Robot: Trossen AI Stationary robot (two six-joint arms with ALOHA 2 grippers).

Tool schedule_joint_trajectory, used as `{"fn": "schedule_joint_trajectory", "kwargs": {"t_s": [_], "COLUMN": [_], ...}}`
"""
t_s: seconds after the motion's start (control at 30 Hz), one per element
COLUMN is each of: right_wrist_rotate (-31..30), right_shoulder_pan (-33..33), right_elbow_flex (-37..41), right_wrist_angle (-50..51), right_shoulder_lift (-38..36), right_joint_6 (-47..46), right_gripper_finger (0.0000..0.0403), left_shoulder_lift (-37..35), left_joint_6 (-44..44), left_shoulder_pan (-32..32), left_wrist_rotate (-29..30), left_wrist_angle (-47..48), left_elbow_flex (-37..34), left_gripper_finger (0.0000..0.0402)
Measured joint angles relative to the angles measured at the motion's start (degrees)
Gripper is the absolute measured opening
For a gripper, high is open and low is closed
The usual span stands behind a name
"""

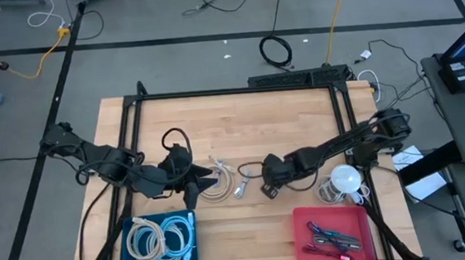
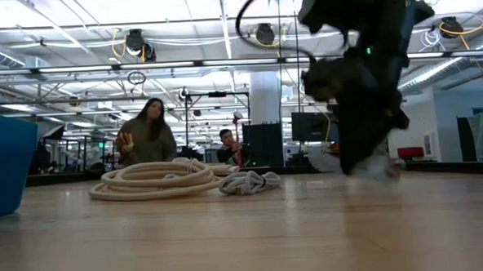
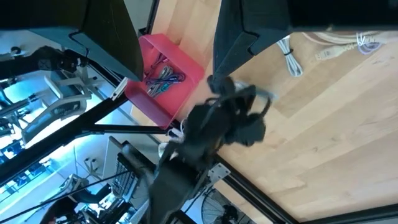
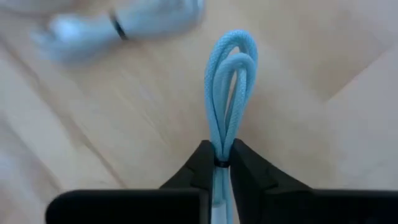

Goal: Pick & Place USB Port
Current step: Put the light blue charger cable into the pink bin

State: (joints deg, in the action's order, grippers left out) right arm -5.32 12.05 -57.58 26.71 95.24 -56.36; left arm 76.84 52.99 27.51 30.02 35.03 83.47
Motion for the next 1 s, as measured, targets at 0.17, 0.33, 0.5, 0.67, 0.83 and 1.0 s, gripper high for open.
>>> {"fn": "schedule_joint_trajectory", "kwargs": {"t_s": [0.17, 0.33, 0.5, 0.67, 0.83, 1.0], "right_wrist_rotate": [-0.6, 0.8, 5.9, 4.9, 4.0, 4.2], "right_shoulder_pan": [0.4, 6.1, 19.1, 33.8, 41.2, 42.5], "right_elbow_flex": [-0.1, -0.2, -0.2, -0.2, -0.2, -0.2], "right_wrist_angle": [-4.1, -5.7, -5.3, 1.6, 16.9, 23.5], "right_shoulder_lift": [-8.2, -19.2, -27.9, -30.2, -27.9, -24.3], "right_joint_6": [1.6, 1.5, -4.2, -17.0, -25.3, -24.4], "right_gripper_finger": [0.0026, 0.0027, 0.002, 0.002, 0.002, 0.002], "left_shoulder_lift": [0.0, 0.0, 0.0, 0.0, 0.0, 0.0], "left_joint_6": [-0.4, -0.4, 0.6, 1.4, 0.8, 0.5], "left_shoulder_pan": [0.0, 0.0, 0.1, 0.2, 0.1, -1.0], "left_wrist_rotate": [0.0, 0.0, 0.0, -0.3, -0.5, -1.8], "left_wrist_angle": [0.0, 0.5, 3.6, 5.8, 5.9, 6.0], "left_elbow_flex": [0.0, 0.0, 0.0, 0.0, 0.0, 0.0], "left_gripper_finger": [0.0195, 0.0195, 0.0195, 0.0195, 0.0195, 0.0195]}}
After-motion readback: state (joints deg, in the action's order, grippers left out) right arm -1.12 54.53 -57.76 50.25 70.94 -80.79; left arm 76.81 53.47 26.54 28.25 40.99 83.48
